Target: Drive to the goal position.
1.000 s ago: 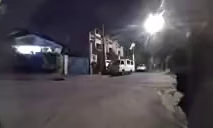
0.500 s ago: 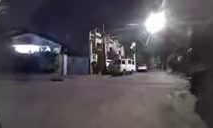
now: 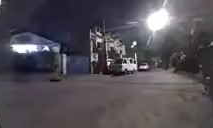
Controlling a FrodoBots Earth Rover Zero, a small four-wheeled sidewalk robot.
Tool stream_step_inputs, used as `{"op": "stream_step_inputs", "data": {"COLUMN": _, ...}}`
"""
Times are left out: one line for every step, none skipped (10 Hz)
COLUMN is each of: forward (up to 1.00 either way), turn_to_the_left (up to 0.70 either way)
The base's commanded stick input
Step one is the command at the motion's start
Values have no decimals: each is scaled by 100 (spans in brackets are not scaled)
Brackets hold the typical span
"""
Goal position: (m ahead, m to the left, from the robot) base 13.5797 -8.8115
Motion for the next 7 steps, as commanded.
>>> {"op": "stream_step_inputs", "data": {"forward": 70, "turn_to_the_left": -35}}
{"op": "stream_step_inputs", "data": {"forward": 70, "turn_to_the_left": -35}}
{"op": "stream_step_inputs", "data": {"forward": 70, "turn_to_the_left": -35}}
{"op": "stream_step_inputs", "data": {"forward": 70, "turn_to_the_left": -35}}
{"op": "stream_step_inputs", "data": {"forward": 70, "turn_to_the_left": -35}}
{"op": "stream_step_inputs", "data": {"forward": 70, "turn_to_the_left": -35}}
{"op": "stream_step_inputs", "data": {"forward": 70, "turn_to_the_left": -35}}
